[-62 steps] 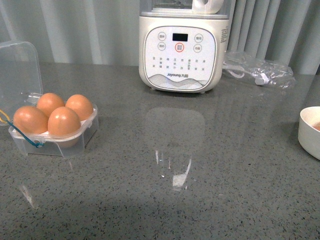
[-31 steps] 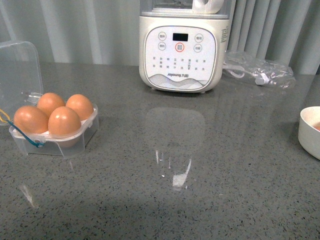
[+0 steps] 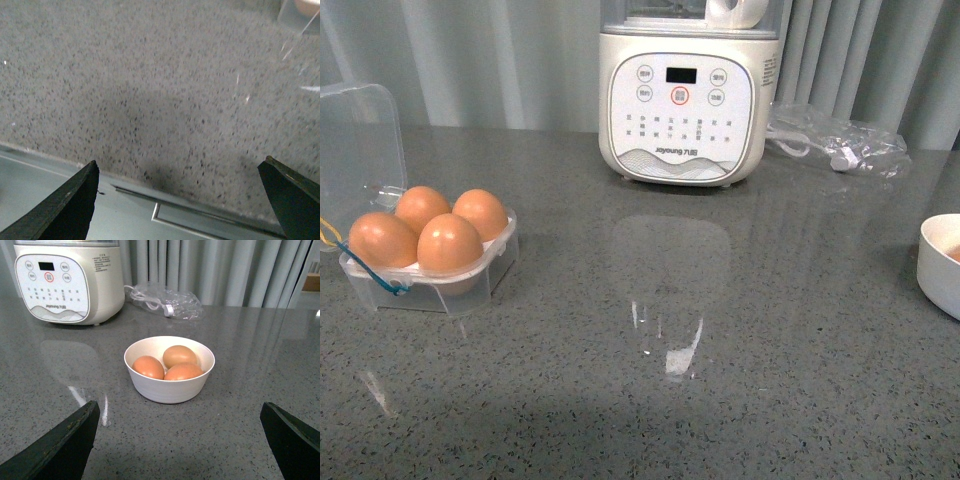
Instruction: Put egg into box
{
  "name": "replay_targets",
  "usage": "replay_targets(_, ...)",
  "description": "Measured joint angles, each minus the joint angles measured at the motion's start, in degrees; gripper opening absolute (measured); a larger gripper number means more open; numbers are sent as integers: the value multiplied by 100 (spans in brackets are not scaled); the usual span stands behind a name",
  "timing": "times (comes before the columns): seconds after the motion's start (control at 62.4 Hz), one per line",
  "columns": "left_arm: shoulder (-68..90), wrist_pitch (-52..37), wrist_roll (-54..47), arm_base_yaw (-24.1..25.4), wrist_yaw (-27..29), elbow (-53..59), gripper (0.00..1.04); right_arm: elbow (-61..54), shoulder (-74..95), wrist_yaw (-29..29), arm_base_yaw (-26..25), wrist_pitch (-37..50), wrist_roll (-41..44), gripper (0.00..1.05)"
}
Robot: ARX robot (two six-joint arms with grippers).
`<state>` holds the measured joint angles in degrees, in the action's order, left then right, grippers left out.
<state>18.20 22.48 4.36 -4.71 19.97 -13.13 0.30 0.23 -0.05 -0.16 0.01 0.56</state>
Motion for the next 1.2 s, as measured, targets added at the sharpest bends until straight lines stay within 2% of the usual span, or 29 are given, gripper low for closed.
replay_targets(0.288, 1237, -1491, -221, 916, -1027, -479, 98, 0, 0, -4, 0, -2, 2, 98)
replay_targets(0.496, 2946, -2924, -507, 1615, -1998, -1325, 98, -2, 0, -4, 0, -2, 0, 98)
replay_targets(0.673, 4103, -3331, -614, 1814, -2472, -2026, 98, 0, 0, -4, 0, -2, 0, 98)
replay_targets(0.817, 5036, -3652, -772, 1853, -2557, -2579, 98, -2, 0, -4, 0, -2, 0, 98)
replay_targets(1.201, 6159, -4164, -1200, 1853, -2402, -3115, 98, 0, 0, -4, 0, -2, 2, 98)
